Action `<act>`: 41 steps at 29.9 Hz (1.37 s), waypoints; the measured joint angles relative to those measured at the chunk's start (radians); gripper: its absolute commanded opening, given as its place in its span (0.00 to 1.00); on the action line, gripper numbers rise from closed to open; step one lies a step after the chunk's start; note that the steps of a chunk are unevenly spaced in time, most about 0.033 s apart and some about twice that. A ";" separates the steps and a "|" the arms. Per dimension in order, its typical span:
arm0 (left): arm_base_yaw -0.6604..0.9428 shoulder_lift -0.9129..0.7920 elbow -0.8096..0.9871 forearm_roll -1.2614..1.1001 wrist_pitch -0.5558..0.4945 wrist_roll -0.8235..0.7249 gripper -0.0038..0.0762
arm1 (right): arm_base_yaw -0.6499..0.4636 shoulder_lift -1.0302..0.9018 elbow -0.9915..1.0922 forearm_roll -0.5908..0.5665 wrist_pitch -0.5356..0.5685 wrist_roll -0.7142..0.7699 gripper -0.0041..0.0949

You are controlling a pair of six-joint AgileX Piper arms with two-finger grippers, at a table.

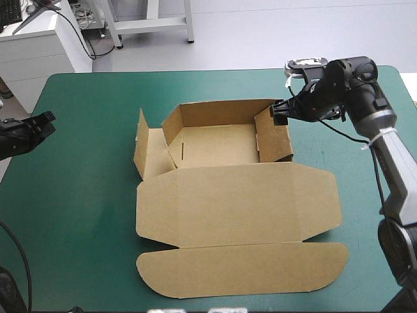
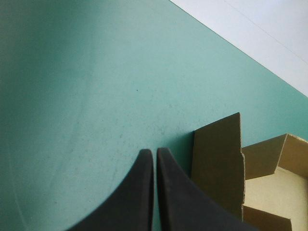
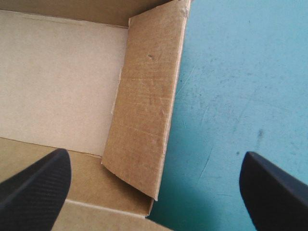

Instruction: Fold the box

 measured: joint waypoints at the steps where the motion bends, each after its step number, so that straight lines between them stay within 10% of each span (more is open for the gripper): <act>1: 0.000 0.000 0.000 0.000 0.000 0.000 0.06 | 0.000 0.017 0.000 0.000 0.000 0.001 0.92; 21: 0.000 0.002 0.000 0.000 -0.019 0.000 0.06 | 0.000 0.288 0.000 0.008 -0.024 0.003 0.83; 25: 0.000 0.008 0.000 0.000 -0.019 0.000 0.06 | 0.000 0.290 -0.003 0.008 -0.017 0.003 0.61; 30: 0.000 0.009 0.000 0.000 -0.022 0.000 0.06 | 0.000 0.290 -0.022 0.011 -0.008 -0.001 0.03; 41: 0.000 0.009 0.000 0.000 -0.023 0.000 0.06 | 0.000 0.290 -0.039 0.036 -0.009 -0.040 0.02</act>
